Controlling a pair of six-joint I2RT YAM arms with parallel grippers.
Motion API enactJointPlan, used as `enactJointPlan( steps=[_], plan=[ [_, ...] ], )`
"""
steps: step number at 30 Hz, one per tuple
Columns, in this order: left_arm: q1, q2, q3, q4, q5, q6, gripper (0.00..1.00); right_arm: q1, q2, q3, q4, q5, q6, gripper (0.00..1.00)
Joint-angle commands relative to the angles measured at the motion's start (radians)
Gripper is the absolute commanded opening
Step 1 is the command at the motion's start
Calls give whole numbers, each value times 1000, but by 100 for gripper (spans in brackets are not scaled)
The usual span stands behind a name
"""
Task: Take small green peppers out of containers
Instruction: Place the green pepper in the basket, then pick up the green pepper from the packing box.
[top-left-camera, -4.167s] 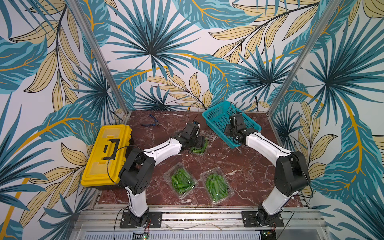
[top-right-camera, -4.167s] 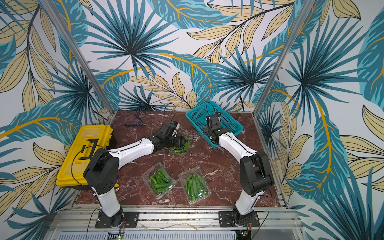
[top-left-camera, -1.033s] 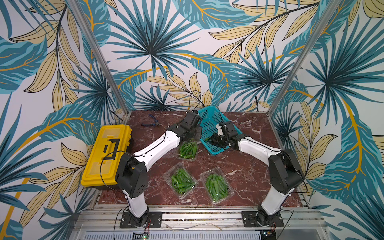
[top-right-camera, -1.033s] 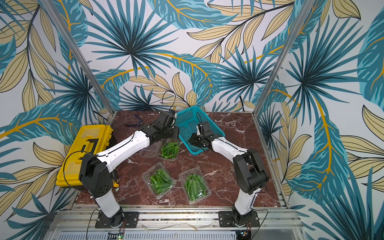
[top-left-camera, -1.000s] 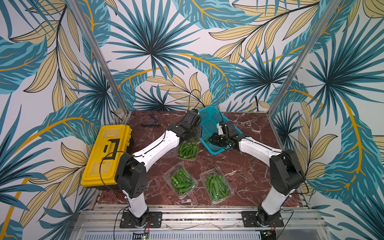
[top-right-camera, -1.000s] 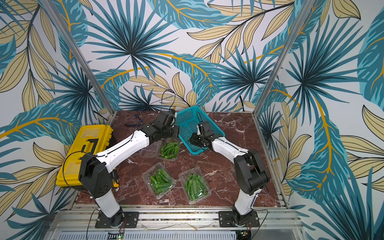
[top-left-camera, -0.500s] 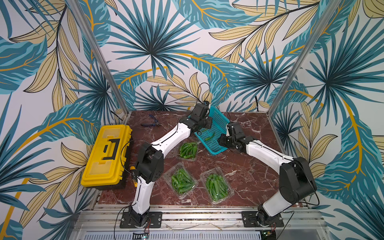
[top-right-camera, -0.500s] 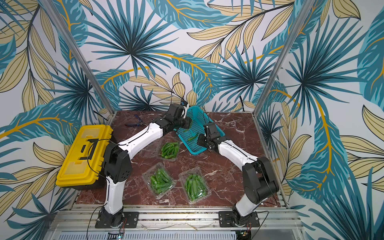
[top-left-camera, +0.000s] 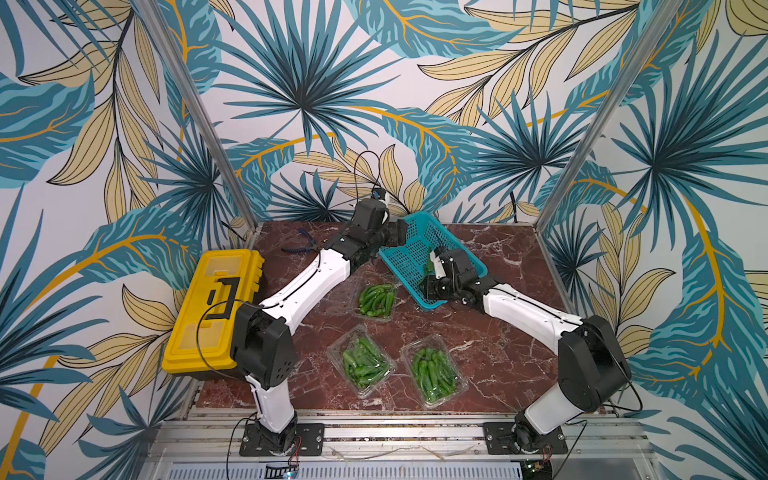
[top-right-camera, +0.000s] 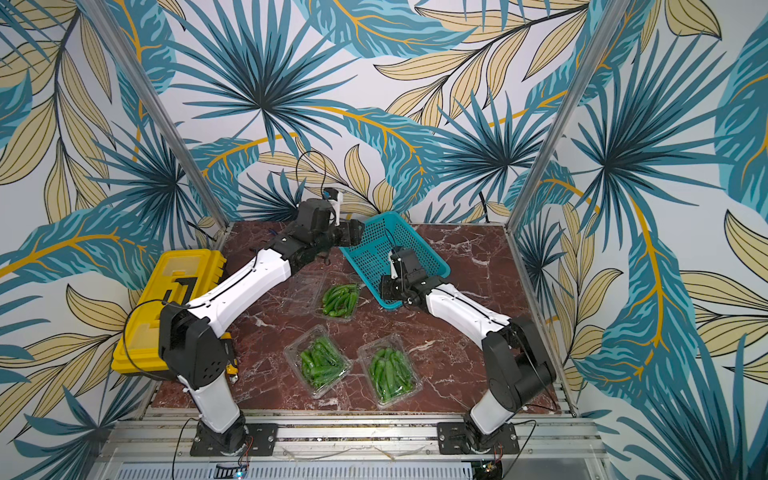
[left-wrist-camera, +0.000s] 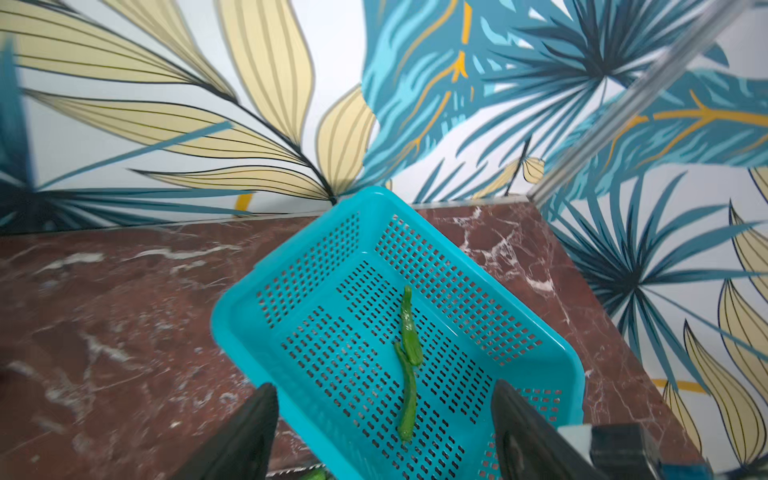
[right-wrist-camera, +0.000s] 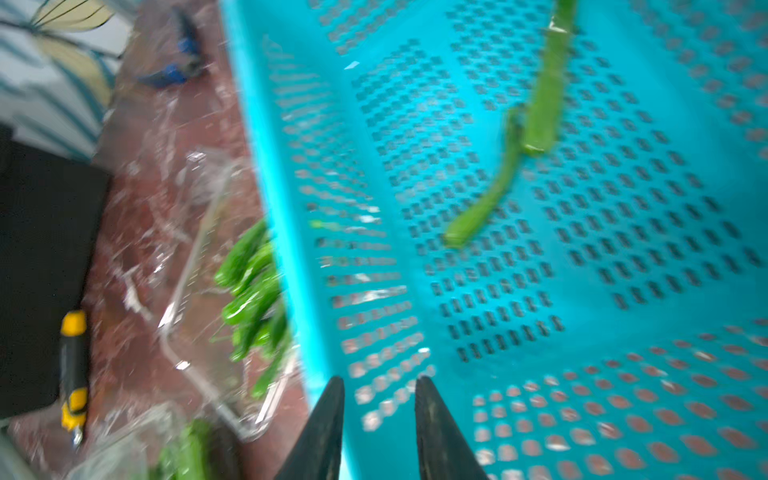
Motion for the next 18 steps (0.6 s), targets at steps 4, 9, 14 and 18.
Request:
enactJointPlan(
  steps=[4,9,14,18],
  plan=[
    [107,-34,-273,14,-21,-219,83,106,101,97,-29,-98,-93,32],
    [178,-25,-396,9,68,-306,83,161,247,243,-144,-132,-101,34],
    [182,-31,-397,5,39,-274,83,183,373,369,-242,-154,-119,35],
    [183,-26,-377,-17,32,-246,84,185,443,441,-287,-178,-123,37]
  ],
)
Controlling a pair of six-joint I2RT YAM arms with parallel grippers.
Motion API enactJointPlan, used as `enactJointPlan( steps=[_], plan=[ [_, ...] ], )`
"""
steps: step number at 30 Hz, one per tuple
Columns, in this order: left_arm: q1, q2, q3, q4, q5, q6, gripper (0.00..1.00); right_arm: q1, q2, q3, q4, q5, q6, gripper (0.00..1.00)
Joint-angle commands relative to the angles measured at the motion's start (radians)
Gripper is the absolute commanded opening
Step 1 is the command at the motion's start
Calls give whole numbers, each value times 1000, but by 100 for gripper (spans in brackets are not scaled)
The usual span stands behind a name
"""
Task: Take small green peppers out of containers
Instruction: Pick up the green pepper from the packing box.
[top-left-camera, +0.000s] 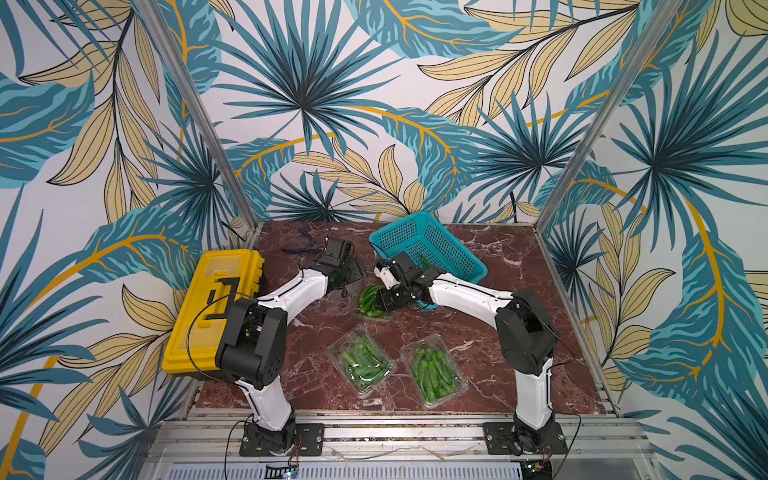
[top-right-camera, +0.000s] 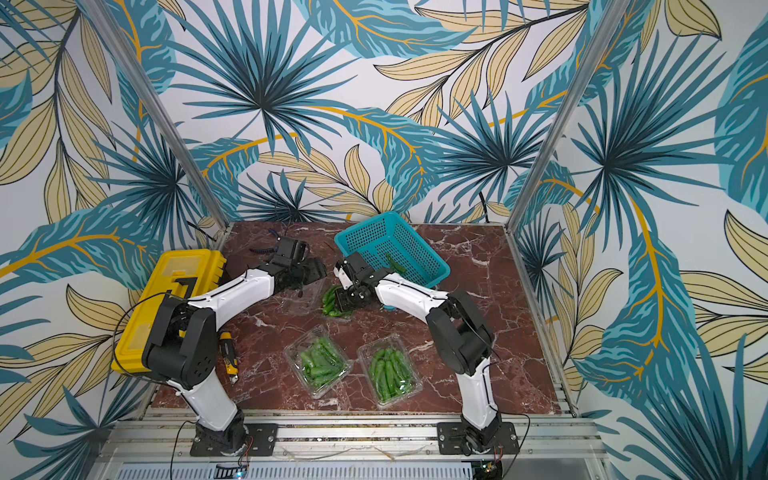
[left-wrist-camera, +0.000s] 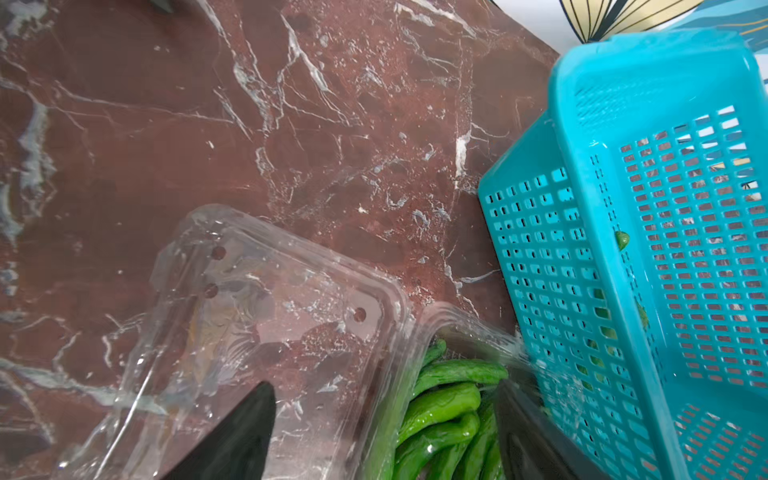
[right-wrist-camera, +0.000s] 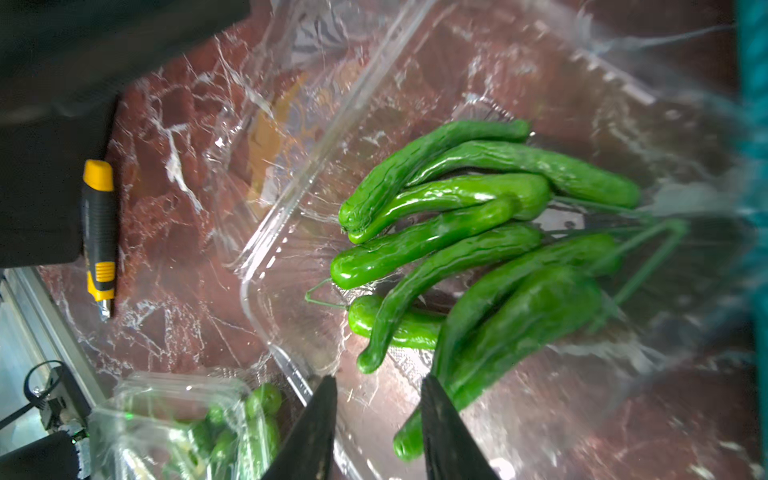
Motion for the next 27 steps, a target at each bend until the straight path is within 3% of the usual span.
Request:
enactJointPlan(
  steps=[1,18,23,27],
  plan=[
    [-3,-22,28,-5,-2,22,84,4,43,54,-91,-25,-20,37],
    [-3,10,18,-14,34,30,84,5,196,189,-125,-22,2,32],
    [-4,11,24,-14,42,36,84,5,179,168,-104,10,9,13],
    [-6,17,28,-13,53,37,84,5,134,127,-58,7,9,5]
  ],
)
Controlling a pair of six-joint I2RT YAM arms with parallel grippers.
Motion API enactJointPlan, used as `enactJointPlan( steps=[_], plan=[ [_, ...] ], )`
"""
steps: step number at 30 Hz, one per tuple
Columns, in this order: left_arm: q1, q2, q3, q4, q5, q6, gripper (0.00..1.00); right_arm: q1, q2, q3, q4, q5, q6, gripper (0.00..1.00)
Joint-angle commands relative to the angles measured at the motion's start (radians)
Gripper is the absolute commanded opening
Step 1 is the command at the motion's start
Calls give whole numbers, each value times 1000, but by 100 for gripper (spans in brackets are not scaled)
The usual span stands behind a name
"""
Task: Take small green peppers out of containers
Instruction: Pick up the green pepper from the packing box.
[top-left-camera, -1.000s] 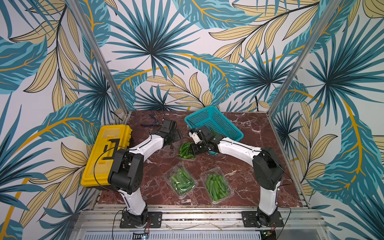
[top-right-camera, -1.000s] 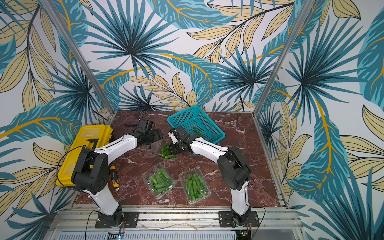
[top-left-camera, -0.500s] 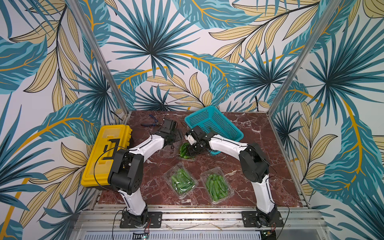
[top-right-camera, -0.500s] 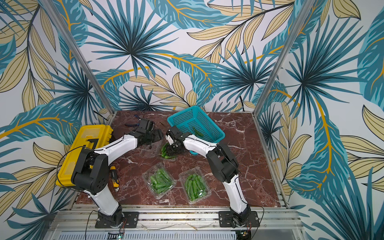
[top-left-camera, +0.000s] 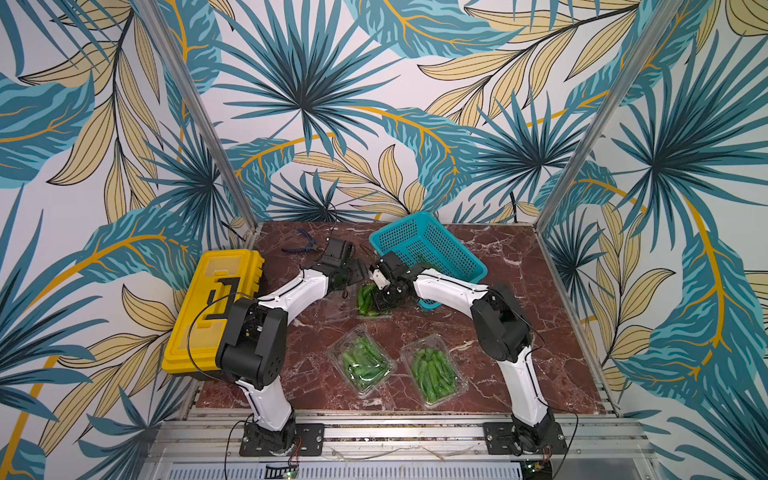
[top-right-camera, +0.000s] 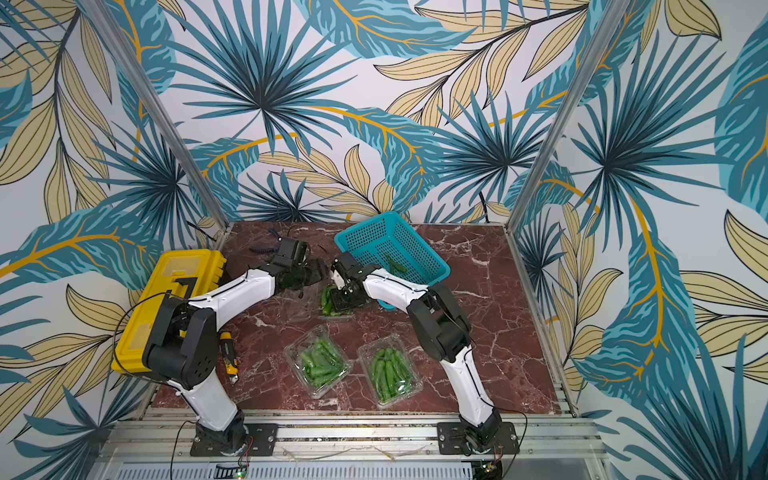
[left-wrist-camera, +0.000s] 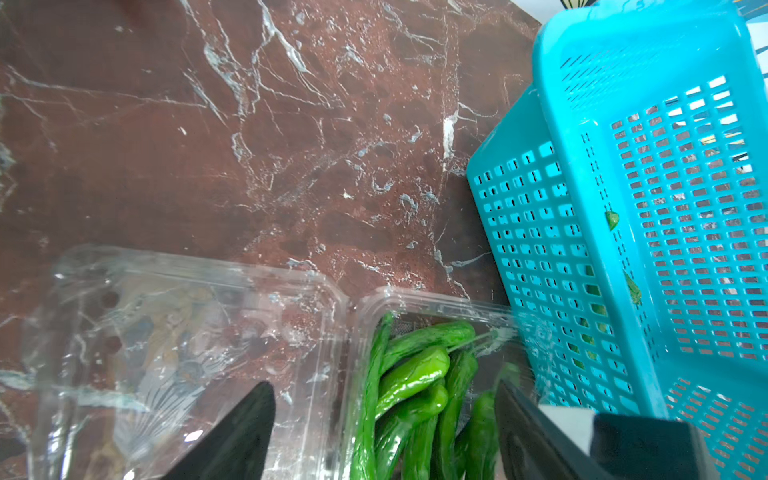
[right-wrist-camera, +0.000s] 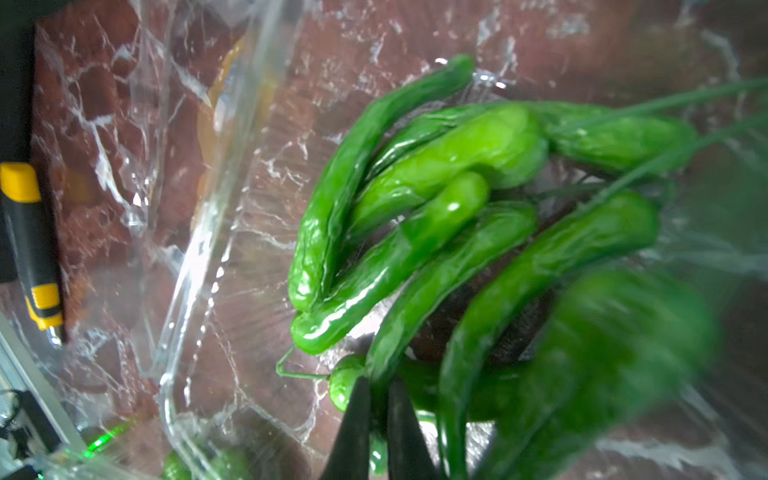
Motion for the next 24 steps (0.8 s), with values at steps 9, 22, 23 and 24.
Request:
enactJointPlan(
  steps=[9,22,23,24],
  plan=[
    [-15,20,29,-7,24,22,84,4,-141,-123,100,18,6,0],
    [-23,39,44,-6,50,32,84,-3,-343,-288,356,-22,28,0],
    [-23,41,45,-7,51,32,84,-4,-354,-295,364,-21,29,0],
    [-24,42,46,-7,53,33,84,-4,-367,-305,373,-13,29,0]
  ],
)
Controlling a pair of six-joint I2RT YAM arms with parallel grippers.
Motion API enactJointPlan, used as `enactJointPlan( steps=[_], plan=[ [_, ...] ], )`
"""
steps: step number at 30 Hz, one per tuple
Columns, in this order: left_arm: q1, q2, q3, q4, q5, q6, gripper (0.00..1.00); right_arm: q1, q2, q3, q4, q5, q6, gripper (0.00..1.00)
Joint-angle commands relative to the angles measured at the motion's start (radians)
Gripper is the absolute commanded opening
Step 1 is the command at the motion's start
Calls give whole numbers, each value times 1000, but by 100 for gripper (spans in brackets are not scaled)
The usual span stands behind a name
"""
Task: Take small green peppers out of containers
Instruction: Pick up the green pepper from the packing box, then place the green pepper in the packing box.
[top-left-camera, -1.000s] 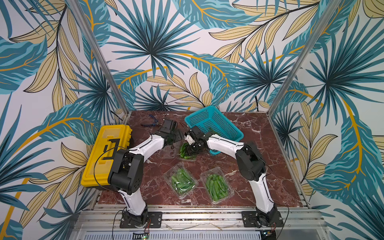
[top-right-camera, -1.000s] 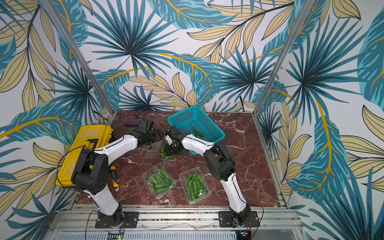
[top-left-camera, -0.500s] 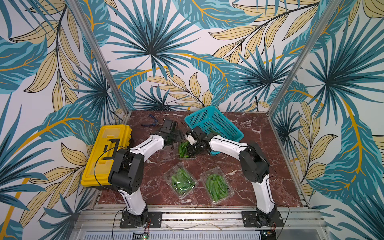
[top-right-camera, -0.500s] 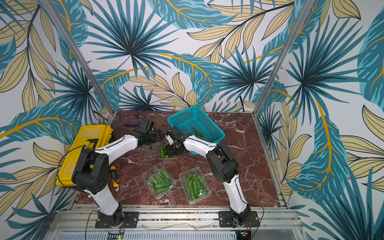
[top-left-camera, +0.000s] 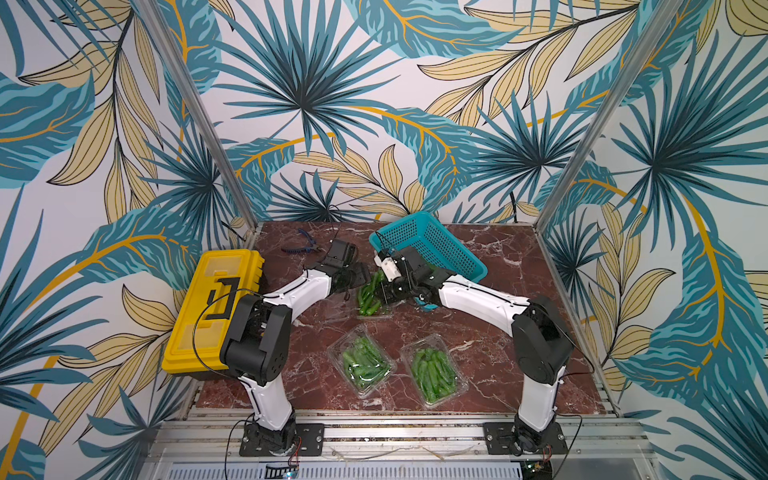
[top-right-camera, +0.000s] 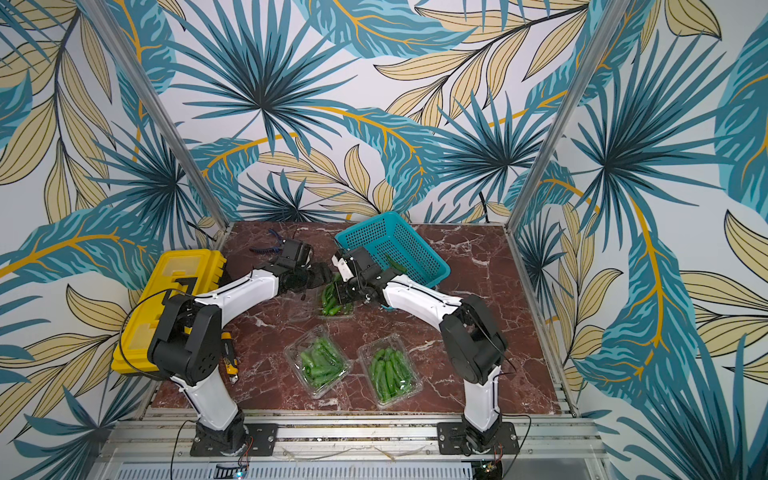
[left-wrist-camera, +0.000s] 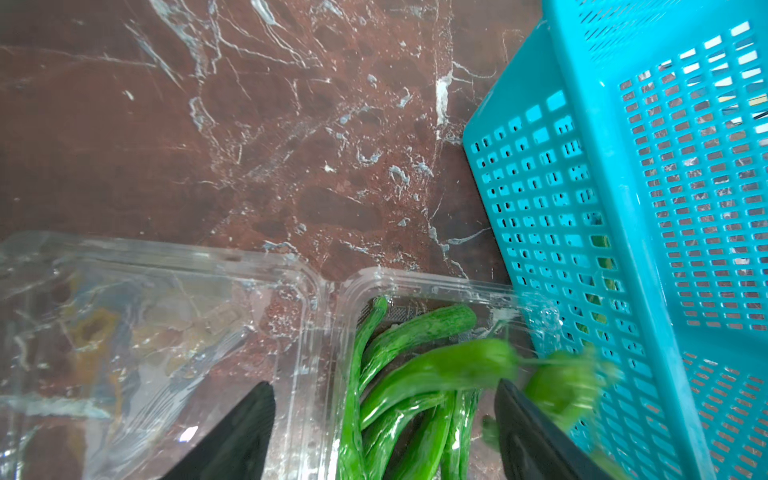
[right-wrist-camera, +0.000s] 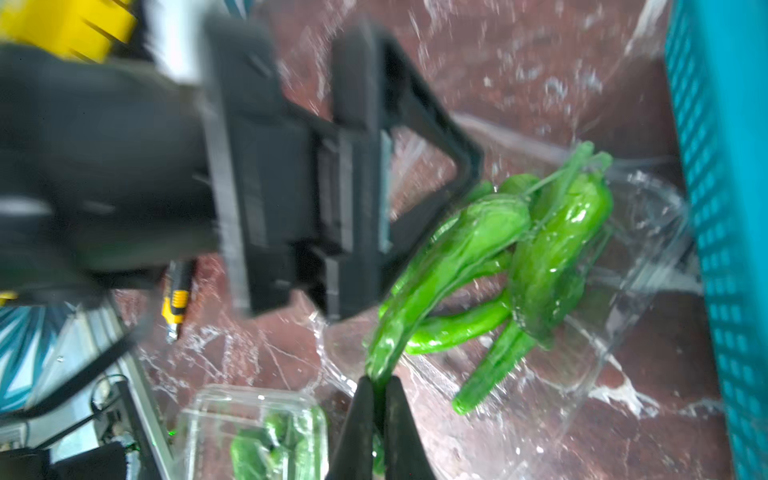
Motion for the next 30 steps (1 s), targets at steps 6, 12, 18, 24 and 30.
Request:
enactJointPlan(
  steps=[6,12,18,24,30],
  plan=[
    [-8,15,45,-7,17,20,84,-12,-90,-81,149,15,17,0],
    [-9,17,51,-18,14,25,84,-30,-42,-82,184,-122,55,0],
    [-9,-2,52,-52,-41,31,84,-34,29,-62,113,-214,18,0],
    [-7,-17,58,-79,-81,43,84,-49,83,-56,-13,-237,-26,0],
    [-7,-18,60,-82,-86,42,84,-48,163,-20,-142,-191,-30,23]
  ],
)
